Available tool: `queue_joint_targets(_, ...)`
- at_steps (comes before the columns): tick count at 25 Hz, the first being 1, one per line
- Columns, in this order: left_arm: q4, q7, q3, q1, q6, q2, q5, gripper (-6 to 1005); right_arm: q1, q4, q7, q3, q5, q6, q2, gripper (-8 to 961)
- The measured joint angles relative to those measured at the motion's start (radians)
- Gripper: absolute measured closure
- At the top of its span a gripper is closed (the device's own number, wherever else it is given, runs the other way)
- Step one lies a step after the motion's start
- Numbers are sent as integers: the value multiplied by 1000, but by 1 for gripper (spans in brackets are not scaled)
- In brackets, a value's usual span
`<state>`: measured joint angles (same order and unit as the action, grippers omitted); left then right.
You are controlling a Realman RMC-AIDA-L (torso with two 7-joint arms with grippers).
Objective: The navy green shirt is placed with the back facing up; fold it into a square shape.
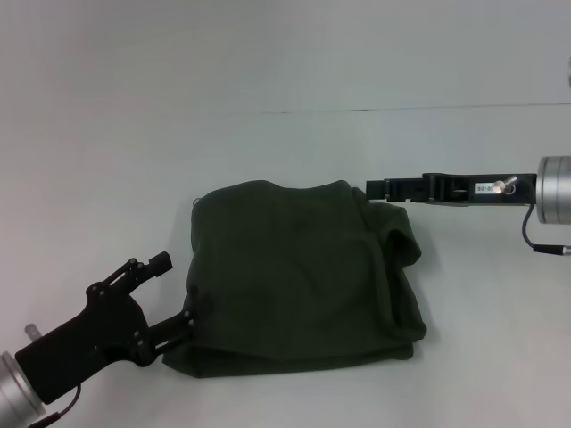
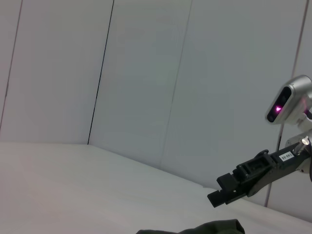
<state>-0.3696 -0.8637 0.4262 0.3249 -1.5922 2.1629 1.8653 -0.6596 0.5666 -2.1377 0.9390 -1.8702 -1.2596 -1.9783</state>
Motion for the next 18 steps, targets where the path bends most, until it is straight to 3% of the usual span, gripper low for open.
queue_joint_targets(7,0,0,-1,0,1,0,-1,112,-63,-75,-6,15,-52,127,-25,330)
queue_joint_targets(18,0,2,-1,3,3,0,-2,112,-126,-140,9,93,-90,357,-103,347)
